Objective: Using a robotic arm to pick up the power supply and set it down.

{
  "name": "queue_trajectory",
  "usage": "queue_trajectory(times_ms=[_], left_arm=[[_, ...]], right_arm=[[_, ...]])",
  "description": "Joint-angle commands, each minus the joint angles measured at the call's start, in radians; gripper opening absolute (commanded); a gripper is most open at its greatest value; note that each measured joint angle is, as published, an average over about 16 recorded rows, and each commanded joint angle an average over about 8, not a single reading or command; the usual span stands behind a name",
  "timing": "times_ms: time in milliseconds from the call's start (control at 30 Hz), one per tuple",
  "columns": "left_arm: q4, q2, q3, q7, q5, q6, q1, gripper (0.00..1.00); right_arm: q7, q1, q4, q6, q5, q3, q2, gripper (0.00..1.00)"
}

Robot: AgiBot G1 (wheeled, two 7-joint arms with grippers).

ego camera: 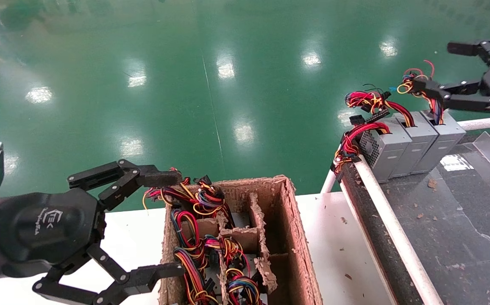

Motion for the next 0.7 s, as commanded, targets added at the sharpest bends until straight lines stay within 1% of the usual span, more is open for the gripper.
queue_trajectory(times_ms=[33,700], left_arm=[[0.000,0.000,0.000,0.000,0.000,0.000,0.000,1.00],[0.000,0.000,0.001,0.000,0.000,0.000,0.000,1.00]], right_arm=[[0.017,-0.027,0.037,-0.007,0.020,0.005,0.003,1.00],[0.189,-0.299,0.410,-0.082,0.225,0.052,0.038,1.00]])
